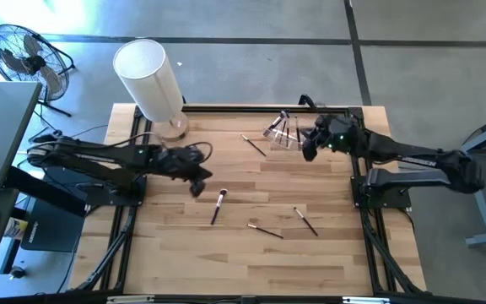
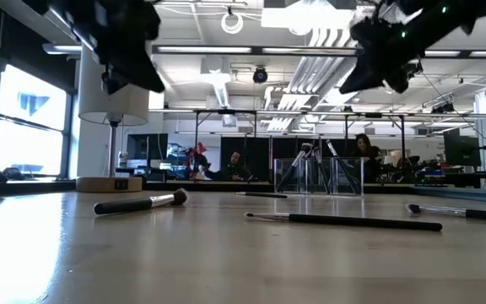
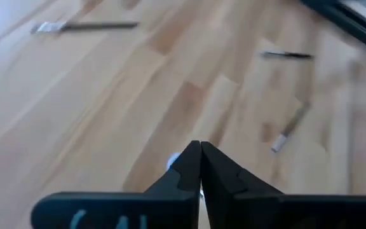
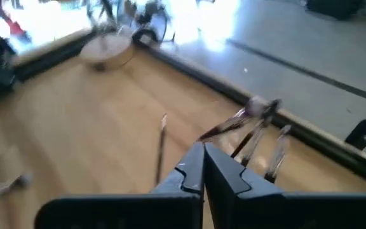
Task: Pick & Place Makeup Brushes
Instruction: Put the black makeup brush into the transparent organizer
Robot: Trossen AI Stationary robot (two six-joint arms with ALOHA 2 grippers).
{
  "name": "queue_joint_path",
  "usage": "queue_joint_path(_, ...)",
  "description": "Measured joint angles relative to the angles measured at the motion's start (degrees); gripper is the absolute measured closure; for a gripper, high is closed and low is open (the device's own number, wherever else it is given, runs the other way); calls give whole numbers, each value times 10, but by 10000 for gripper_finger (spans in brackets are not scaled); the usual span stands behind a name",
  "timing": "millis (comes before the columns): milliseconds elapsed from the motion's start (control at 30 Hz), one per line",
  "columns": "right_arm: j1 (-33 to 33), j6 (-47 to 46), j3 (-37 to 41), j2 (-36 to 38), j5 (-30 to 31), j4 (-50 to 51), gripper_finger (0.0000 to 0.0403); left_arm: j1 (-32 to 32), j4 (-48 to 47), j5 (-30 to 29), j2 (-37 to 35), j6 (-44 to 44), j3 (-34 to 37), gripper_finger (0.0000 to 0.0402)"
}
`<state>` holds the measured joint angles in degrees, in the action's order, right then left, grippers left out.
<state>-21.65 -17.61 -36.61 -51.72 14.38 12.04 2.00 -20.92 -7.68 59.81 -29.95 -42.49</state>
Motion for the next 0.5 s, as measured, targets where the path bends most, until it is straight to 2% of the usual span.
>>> queue_joint_path(133,115,-56,-77,-47,106,89,401,39,-2,-3,-57,45,9,399)
queue_joint_path(233,190,-100,-146,-103,158,145,401,58,-2,-18,-90,55,11,400)
queue_joint_path(400,267,-192,-266,-225,171,305,402,82,-10,-19,-123,76,10,400)
queue_joint_path(500,294,-258,-329,-300,155,404,401,87,-37,-19,-133,77,10,401)
